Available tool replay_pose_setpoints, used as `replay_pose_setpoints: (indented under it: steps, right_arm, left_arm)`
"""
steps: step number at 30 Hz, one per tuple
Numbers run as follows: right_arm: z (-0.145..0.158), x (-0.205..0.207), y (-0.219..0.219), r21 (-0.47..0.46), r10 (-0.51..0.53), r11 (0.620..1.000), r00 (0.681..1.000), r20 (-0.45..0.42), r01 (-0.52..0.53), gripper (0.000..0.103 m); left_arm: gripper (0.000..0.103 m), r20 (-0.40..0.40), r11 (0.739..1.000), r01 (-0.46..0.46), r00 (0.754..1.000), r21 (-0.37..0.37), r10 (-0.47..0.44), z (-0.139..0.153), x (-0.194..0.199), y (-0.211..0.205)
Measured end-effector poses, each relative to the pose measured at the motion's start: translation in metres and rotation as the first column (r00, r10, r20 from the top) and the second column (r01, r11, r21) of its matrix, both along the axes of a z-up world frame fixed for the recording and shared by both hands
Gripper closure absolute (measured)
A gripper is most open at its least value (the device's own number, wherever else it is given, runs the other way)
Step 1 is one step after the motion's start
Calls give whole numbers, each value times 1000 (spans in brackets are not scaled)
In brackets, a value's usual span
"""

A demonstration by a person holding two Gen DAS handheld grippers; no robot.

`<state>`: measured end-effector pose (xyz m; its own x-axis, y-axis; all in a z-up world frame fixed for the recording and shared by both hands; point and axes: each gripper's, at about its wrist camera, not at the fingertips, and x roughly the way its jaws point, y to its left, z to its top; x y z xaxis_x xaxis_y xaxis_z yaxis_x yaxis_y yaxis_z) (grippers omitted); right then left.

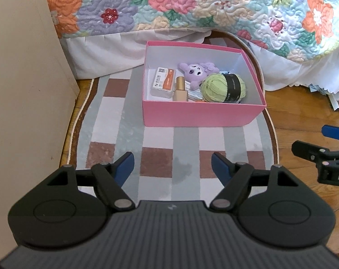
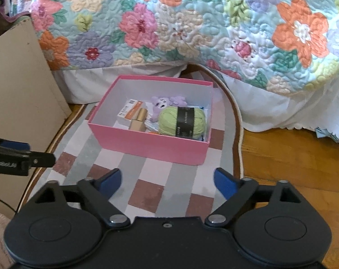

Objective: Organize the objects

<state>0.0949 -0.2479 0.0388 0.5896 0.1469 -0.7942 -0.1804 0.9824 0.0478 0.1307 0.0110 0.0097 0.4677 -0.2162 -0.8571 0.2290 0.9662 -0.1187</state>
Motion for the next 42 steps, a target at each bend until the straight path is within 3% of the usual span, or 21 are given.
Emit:
replay_pose_setpoints:
  steps: [7, 18, 32, 42]
  right_arm:
    - [-5, 0, 0, -25, -31, 999, 999, -32, 30, 7]
    - [-3, -4, -3, 14, -36, 999, 997, -69, 37, 1]
    - [-5, -6, -8, 9, -62, 998, 993, -97, 63, 0]
    - [-8, -7, -14, 22, -97, 995, 988, -117, 100, 0]
  left_arm:
    - [20, -6, 1000, -8, 1000, 13, 8, -4, 2, -1]
    - [1, 4, 1000, 10, 1000, 19, -10, -2, -4, -4]
    - [1, -24, 999, -27, 999, -24, 26, 5, -6, 11]
    - [0, -11, 1000, -30, 999, -5, 30, 9, -11, 9]
